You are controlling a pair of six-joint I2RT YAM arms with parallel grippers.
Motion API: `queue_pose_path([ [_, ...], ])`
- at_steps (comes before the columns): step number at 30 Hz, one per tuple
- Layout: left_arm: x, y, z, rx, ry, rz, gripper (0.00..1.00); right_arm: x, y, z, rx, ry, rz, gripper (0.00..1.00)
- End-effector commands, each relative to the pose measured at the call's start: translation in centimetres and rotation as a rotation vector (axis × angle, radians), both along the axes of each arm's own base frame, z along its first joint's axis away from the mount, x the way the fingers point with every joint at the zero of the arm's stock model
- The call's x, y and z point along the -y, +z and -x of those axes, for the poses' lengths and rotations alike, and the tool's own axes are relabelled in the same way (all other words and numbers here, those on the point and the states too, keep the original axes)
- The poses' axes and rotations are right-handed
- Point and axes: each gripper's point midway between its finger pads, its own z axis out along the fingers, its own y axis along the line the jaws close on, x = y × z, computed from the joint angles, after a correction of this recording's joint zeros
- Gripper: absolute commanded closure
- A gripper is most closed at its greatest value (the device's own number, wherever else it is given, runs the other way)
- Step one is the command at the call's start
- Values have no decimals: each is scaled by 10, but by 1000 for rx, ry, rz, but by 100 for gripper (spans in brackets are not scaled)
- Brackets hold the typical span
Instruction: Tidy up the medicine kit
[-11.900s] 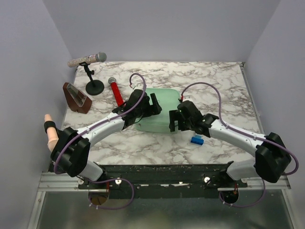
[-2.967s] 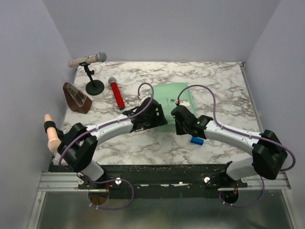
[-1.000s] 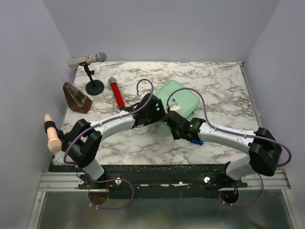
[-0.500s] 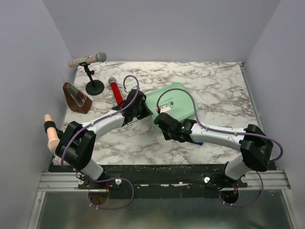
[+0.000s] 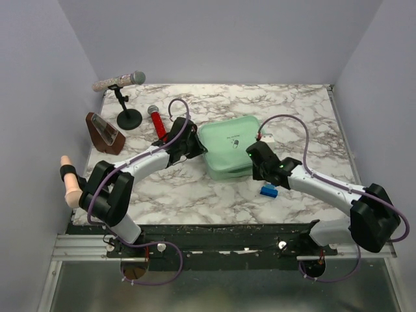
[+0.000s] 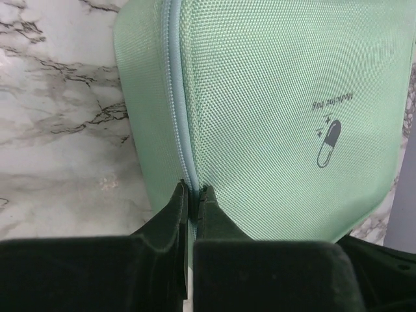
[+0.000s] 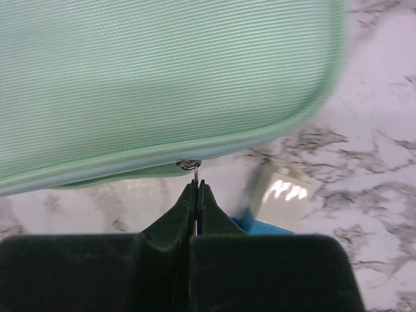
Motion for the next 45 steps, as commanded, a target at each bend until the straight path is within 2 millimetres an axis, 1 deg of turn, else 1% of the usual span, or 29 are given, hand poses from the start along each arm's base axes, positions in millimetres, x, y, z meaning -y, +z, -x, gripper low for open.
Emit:
queue_pose_path([
  [1,-68,-61,8,-123,86,-286,100,48,-13,13,-76,-103,49,99],
  [4,-77,-55,-3,-118,109,-296,100,49,-16,17,-90,-104,34,99],
  [9,-88,-40,-34,-90,144,-301,100,33,-21,24,-106,-26,-32,99],
  [12,-93,-33,-52,-90,158,-311,100,29,-20,27,-106,3,-16,99],
  [14,-97,-25,-60,-91,175,-305,100,26,-18,27,-102,15,-6,99],
  [15,-97,-18,-61,-82,178,-297,95,25,-17,27,-101,18,-5,99],
  [16,-98,-13,-60,-70,181,-293,81,24,-16,26,-99,22,-6,99],
  [17,-98,-5,-57,-54,183,-281,63,22,-15,26,-97,27,-8,99],
  [18,-97,1,-54,-42,182,-264,51,21,-15,26,-96,30,-8,99],
  [20,-96,10,-42,-40,192,-229,37,19,-12,24,-87,37,-11,99],
  [22,-95,13,-24,-55,210,-187,29,17,-11,22,-84,42,-11,99],
  [24,-84,15,-2,-52,222,-133,22,13,-11,21,-83,54,-18,99],
  [25,-75,17,10,-42,219,-109,14,12,-11,20,-81,57,-16,99],
  [26,-63,20,21,-32,219,-84,1,11,-12,20,-82,60,-14,99],
  [28,-39,28,41,-13,212,-26,1,10,-13,20,-87,61,-13,99],
  [30,-17,36,57,6,212,29,1,9,-13,19,-86,63,-14,99],
  [32,4,44,67,30,203,82,1,10,-13,20,-86,64,-7,99],
  [34,24,52,69,46,181,115,1,10,-13,20,-83,68,-7,99],
  [36,37,52,64,51,158,92,1,9,-13,20,-85,73,-11,99],
  [40,61,33,48,17,112,34,1,4,-11,21,-81,91,-10,99],
  [42,71,23,44,2,82,10,1,2,-11,22,-81,101,4,99],
  [43,72,15,44,-20,75,-15,1,-1,-10,24,-79,113,11,99],
  [45,73,7,45,-40,58,-44,2,-5,-8,25,-74,125,29,99],
])
